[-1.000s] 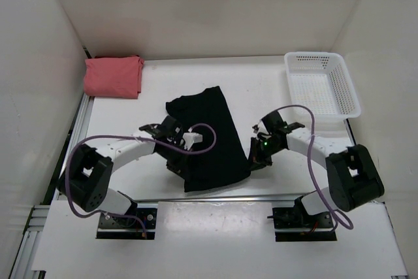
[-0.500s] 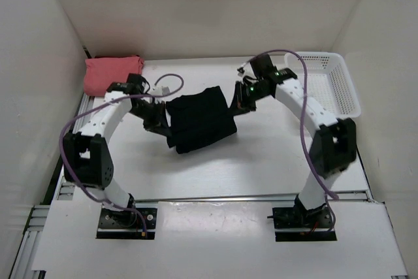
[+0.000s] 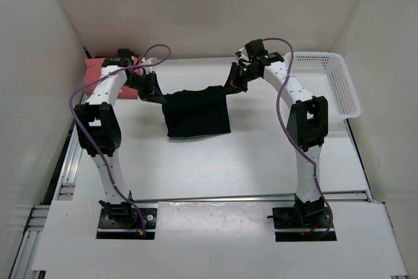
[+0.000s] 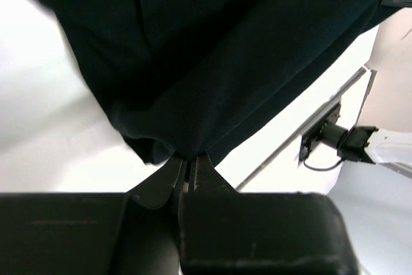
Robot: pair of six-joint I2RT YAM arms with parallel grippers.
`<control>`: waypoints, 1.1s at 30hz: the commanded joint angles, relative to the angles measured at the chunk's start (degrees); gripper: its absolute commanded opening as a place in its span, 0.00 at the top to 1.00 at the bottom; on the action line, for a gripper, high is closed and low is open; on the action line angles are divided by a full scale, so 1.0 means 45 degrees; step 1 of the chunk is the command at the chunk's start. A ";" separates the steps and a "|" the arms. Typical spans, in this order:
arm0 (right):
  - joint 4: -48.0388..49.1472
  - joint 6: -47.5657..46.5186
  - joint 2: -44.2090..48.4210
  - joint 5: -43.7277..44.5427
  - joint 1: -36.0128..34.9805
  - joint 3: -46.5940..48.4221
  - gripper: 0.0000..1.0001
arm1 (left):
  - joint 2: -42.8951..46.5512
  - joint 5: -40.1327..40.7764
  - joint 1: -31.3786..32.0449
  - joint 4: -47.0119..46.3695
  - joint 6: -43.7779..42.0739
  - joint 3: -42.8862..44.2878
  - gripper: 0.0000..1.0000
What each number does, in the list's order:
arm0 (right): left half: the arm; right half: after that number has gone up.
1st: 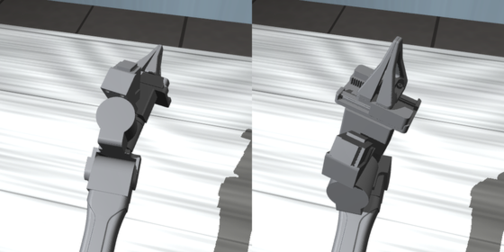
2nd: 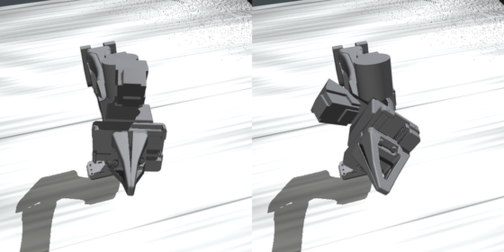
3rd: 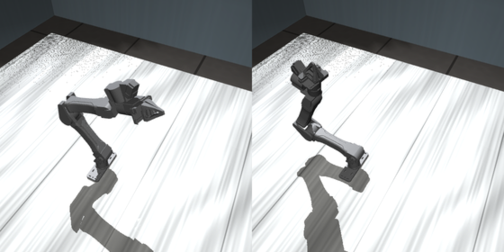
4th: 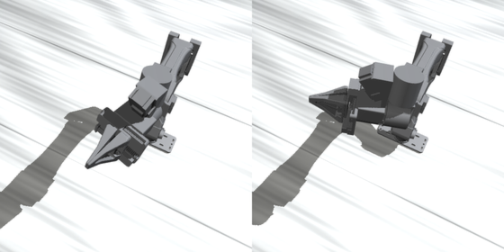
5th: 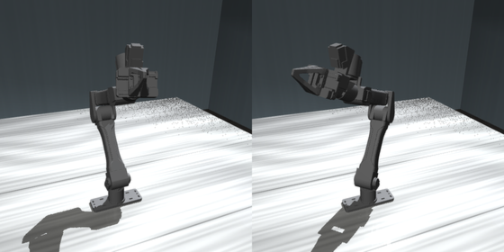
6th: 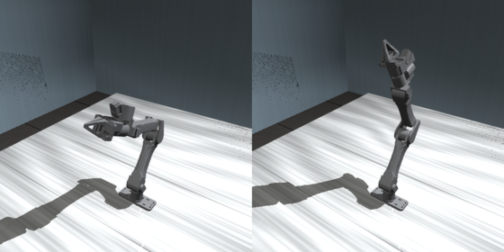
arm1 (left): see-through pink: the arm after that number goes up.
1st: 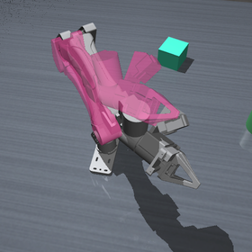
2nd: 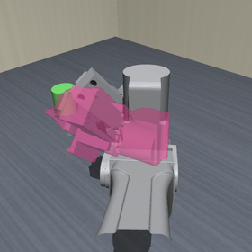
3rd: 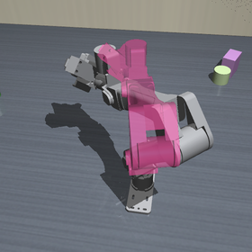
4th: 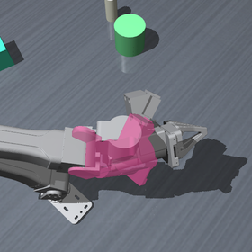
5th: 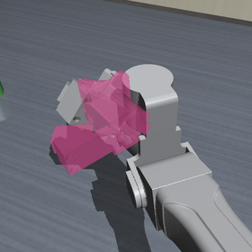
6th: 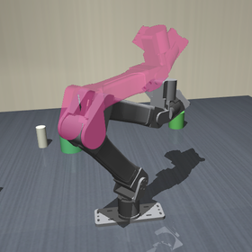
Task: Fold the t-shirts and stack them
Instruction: Fold the long partially folded tshirt into a neat square, then smooth out wrinkles on the folded tshirt
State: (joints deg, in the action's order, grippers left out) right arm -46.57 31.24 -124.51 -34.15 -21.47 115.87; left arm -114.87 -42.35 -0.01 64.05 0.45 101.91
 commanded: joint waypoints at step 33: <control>0.5561 0.1414 0.0675 0.4214 -0.0208 -0.3571 1.00 | -0.0122 0.6129 0.2713 -0.4781 -0.0100 0.1988 0.52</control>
State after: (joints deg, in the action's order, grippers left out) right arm -19.68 39.27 -125.25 -14.96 -20.10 107.39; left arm -122.98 -17.91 3.25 43.86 0.47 116.62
